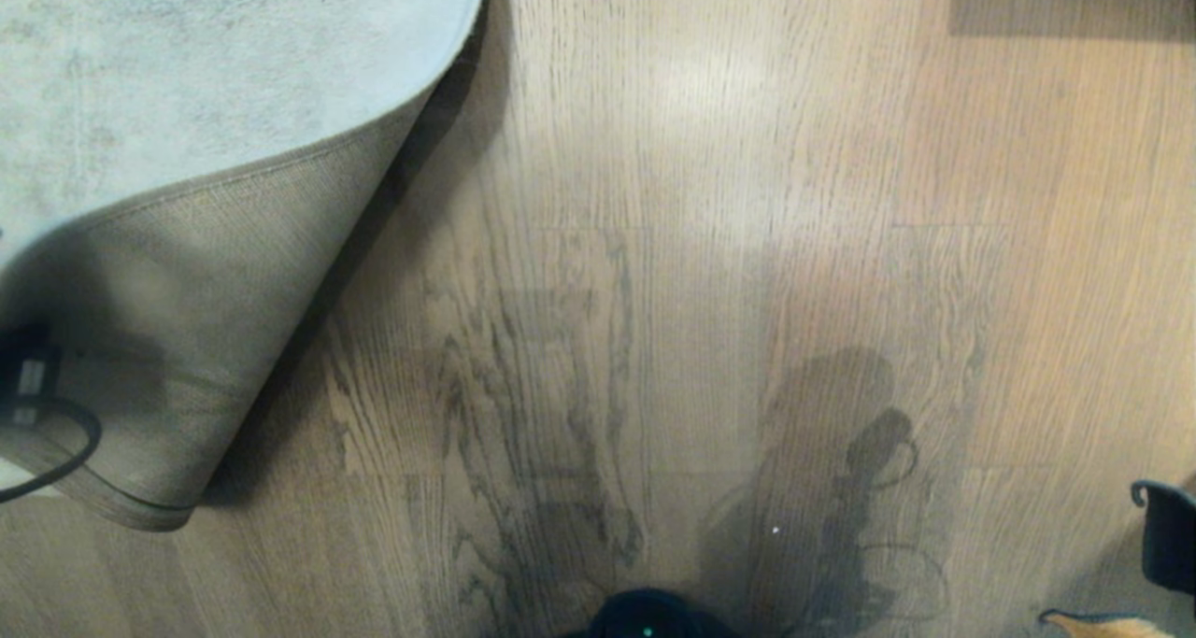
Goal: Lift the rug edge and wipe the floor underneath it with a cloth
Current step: Lift up the carpet
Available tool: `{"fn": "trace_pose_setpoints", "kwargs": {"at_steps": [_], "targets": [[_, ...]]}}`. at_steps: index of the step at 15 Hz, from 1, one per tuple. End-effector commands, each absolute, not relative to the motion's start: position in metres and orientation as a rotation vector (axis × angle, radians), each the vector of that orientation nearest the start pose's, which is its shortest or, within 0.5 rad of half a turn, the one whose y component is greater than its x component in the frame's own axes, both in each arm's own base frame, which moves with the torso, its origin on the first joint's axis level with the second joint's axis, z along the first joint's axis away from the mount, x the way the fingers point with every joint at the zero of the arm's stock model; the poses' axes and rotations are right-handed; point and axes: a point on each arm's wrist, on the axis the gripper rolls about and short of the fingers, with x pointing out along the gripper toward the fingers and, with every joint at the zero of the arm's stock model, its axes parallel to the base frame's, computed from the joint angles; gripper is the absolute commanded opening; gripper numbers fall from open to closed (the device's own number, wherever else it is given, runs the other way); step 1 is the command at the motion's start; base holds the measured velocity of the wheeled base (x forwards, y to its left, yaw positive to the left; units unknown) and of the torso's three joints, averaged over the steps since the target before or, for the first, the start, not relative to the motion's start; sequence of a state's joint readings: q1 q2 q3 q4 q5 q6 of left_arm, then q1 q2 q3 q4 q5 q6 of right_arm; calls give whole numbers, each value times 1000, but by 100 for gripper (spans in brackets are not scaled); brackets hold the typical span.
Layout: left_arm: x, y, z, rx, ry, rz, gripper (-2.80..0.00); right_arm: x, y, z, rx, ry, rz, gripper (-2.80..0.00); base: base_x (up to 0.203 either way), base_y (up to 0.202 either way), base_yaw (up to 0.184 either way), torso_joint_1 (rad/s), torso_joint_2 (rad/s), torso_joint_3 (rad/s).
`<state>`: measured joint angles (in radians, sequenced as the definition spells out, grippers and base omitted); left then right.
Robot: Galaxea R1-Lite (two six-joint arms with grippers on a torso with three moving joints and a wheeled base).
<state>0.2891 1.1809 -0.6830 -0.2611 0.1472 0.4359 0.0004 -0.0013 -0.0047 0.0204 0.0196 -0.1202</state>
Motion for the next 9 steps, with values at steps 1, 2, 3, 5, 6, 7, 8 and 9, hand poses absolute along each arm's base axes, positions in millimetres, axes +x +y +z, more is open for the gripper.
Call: {"fn": "trace_pose_setpoints", "kwargs": {"at_steps": [1, 2, 3, 5, 6, 7, 8, 9], "targets": [[168, 54, 235, 412, 336, 377, -280, -23, 0, 75, -121, 16, 22, -280, 0, 191, -3, 4, 5, 4], [168, 54, 235, 412, 337, 378, -280, -23, 0, 75, -121, 16, 22, -280, 0, 190, -4, -2, -2, 8], [168, 54, 235, 412, 337, 377, -280, -23, 0, 75, -121, 16, 22, -280, 0, 184, -3, 2, -2, 7], [168, 54, 235, 413, 336, 379, -280, -23, 0, 75, -121, 16, 22, -280, 0, 187, -3, 4, 3, 2], [168, 53, 235, 413, 335, 376, -280, -23, 0, 75, -121, 16, 22, -280, 0, 191, -4, 4, 0, 0], [168, 53, 236, 413, 332, 377, -280, -23, 0, 75, -121, 16, 22, -280, 0, 190, -2, 6, 2, 6], [167, 53, 236, 413, 331, 376, -280, -23, 0, 75, -121, 16, 22, -280, 0, 191, -5, 2, 4, 0], [167, 53, 237, 413, 330, 379, -280, -23, 0, 75, -121, 16, 22, -280, 0, 192, -2, 3, 6, 2]]}}
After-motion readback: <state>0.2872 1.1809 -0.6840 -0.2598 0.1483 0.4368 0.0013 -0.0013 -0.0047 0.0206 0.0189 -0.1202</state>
